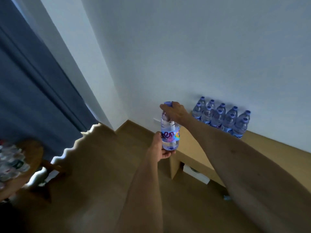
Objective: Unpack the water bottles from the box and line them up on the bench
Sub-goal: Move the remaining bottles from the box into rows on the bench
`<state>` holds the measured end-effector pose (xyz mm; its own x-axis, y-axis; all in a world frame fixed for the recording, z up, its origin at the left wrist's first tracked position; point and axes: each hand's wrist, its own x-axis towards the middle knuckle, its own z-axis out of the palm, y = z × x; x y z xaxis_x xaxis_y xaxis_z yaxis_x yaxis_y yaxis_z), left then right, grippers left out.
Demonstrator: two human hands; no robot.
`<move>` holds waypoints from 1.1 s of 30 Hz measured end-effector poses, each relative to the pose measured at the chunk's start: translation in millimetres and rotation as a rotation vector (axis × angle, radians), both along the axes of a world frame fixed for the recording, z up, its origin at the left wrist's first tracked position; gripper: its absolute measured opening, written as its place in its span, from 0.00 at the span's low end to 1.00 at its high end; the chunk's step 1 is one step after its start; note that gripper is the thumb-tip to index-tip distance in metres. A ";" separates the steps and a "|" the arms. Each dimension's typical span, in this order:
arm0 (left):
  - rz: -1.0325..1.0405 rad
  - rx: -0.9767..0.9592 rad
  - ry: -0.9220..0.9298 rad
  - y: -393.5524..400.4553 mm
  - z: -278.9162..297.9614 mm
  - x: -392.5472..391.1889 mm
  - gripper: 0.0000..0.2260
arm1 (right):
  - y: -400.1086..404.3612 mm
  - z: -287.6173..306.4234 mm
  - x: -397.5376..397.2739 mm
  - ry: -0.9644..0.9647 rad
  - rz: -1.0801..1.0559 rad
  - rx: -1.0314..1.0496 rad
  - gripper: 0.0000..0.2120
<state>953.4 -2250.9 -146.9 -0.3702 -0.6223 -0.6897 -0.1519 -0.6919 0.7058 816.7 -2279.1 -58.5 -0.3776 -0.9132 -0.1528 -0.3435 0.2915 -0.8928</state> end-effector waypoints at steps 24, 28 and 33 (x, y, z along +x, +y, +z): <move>-0.527 -0.096 -0.144 -57.4 -3.6 -281.2 0.25 | 38.6 1.1 -286.2 0.245 -0.569 0.132 0.16; -0.602 -0.060 -0.092 -32.7 -2.4 -329.4 0.27 | 61.8 5.2 -323.4 0.291 -0.676 0.164 0.16; -0.750 -0.047 -0.066 -8.8 -3.2 -378.8 0.26 | 100.9 4.3 -364.3 0.303 -0.855 0.223 0.13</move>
